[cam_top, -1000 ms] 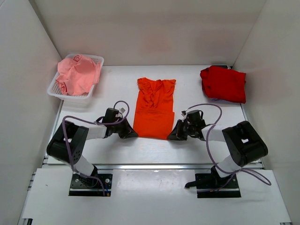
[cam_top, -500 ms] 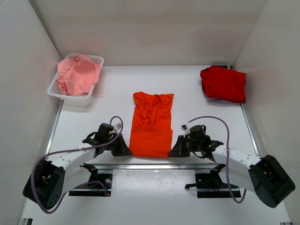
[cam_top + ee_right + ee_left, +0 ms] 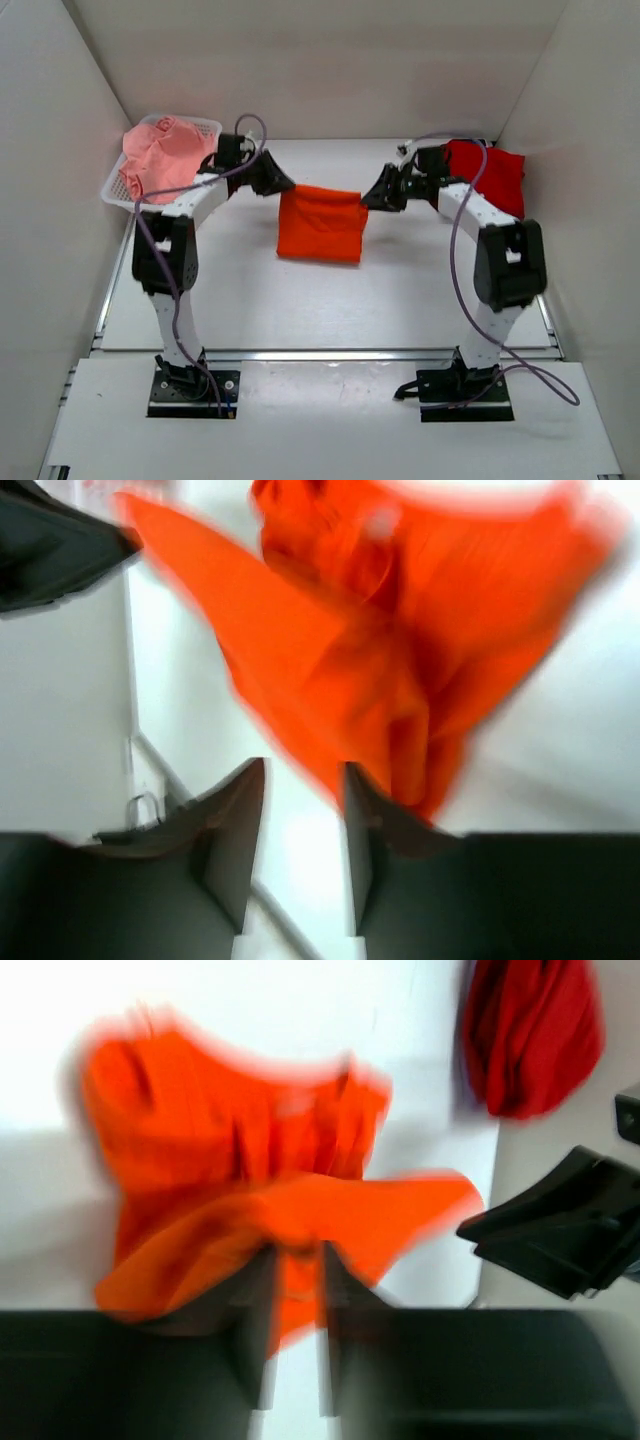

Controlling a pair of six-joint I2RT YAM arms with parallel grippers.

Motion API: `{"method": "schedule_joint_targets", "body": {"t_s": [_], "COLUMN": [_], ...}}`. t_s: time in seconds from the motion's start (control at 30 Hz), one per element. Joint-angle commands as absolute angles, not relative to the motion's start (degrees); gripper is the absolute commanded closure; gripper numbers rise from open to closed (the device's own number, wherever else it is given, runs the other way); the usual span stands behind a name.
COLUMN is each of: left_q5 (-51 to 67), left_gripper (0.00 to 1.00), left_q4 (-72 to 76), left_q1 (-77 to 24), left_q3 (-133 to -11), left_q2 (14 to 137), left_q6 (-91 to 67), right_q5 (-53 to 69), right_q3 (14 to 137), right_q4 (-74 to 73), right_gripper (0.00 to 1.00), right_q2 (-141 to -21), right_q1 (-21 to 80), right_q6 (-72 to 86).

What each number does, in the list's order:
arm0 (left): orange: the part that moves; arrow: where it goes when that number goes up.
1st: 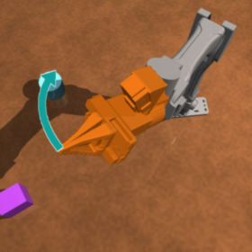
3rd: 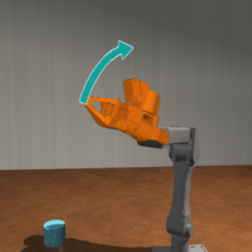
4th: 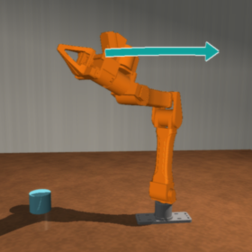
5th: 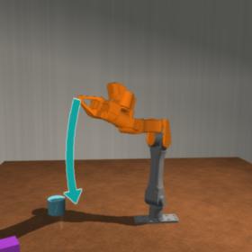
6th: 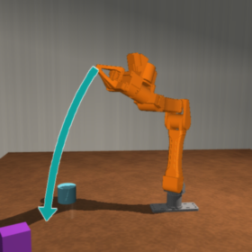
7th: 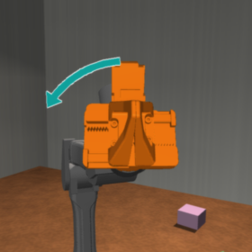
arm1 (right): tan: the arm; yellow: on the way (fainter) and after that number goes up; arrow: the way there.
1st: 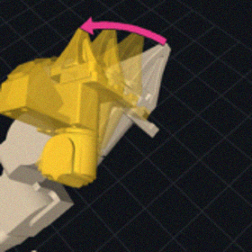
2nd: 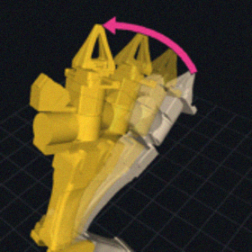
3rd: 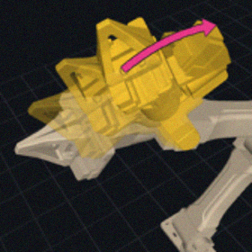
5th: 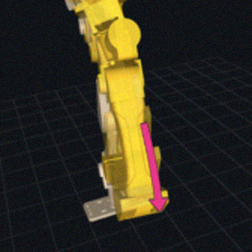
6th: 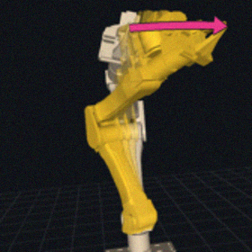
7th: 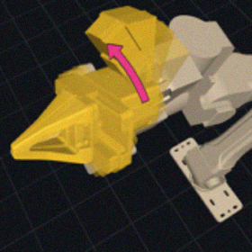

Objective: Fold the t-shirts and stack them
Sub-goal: Fold the long partially folded tshirt into a neat square, then put the neatly folded tshirt into the corner of the board with the right arm

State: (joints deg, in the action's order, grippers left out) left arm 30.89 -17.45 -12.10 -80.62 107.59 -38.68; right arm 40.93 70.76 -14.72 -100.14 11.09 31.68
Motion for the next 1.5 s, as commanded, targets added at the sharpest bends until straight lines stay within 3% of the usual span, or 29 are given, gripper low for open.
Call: {"method": "schedule_joint_targets", "body": {"t_s": [0.0, 0.03, 0.07, 0.2, 0.43, 0.53, 0.7, 0.77, 0.8, 0.83, 0.93, 1.03, 1.27, 1.47], "left_q5": [32.9, 34.7, 35.5, 41.3, 45.0, 45.2, 46.7, 47.9, 48.9, 48.6, 49.7, 49.4, 49.7, 49.7], "left_gripper": [0.58, 0.57, 0.50, 0.37, 0.41, 0.41, 0.41, 0.41, 0.41, 0.41, 0.42, 0.41, 0.42, 0.43], "left_q4": [-14.3, -12.1, -11.7, -11.5, 14.1, 14.0, 6.1, 5.5, 5.5, 4.8, 4.5, 6.2, 10.9, 10.6], "left_q1": [-8.4, -8.0, -7.7, -7.1, -5.0, -4.1, -0.5, 1.8, 2.8, 3.0, 2.9, 2.1, 0.8, -0.8], "left_q3": [-95.7, -99.1, -100.6, -100.2, -61.8, -53.1, -49.8, -49.2, -49.0, -49.2, -48.6, -46.8, -43.9, -43.8], "left_q2": [119.5, 122.9, 124.4, 126.7, 105.0, 95.7, 86.9, 84.7, 84.2, 83.7, 82.8, 82.6, 84.6, 86.8], "left_q6": [-41.1, -43.0, -44.0, -45.0, -55.6, -55.3, -50.6, -50.9, -50.6, -50.9, -50.4, -51.5, -53.6, -53.1], "right_q5": [39.1, 37.5, 36.9, 34.3, 37.5, 37.7, 42.4, 43.5, 44.4, 44.2, 38.3, 19.5, 5.6, 11.6], "right_q3": [84.1, 86.1, 86.9, 86.2, 72.5, 75.3, 87.6, 95.2, 98.2, 99.3, 105.1, 113.7, 109.1, 108.4], "right_q4": [-19.8, -19.1, -19.2, -20.5, -4.2, -0.6, 0.1, -5.2, -8.3, -10.1, -22.7, -38.4, -35.5, -31.9], "right_gripper": [0.62, 0.52, 0.41, 0.28, 0.19, 0.18, 0.18, 0.26, 0.58, 0.99, 1.00, 1.00, 1.00, 1.00], "right_q2": [-111.1, -112.9, -114.0, -115.4, -114.7, -119.4, -130.2, -134.3, -135.5, -136.0, -135.4, -133.2, -119.6, -109.7], "right_q1": [7.3, 6.8, 6.3, 6.9, 10.0, 13.3, 18.5, 19.9, 20.4, 20.4, 19.4, 18.6, 11.2, 0.5], "right_q6": [26.4, 26.3, 26.3, 23.9, 32.7, 36.8, 42.6, 40.5, 39.6, 37.7, 27.7, 14.2, -5.2, -7.1]}}
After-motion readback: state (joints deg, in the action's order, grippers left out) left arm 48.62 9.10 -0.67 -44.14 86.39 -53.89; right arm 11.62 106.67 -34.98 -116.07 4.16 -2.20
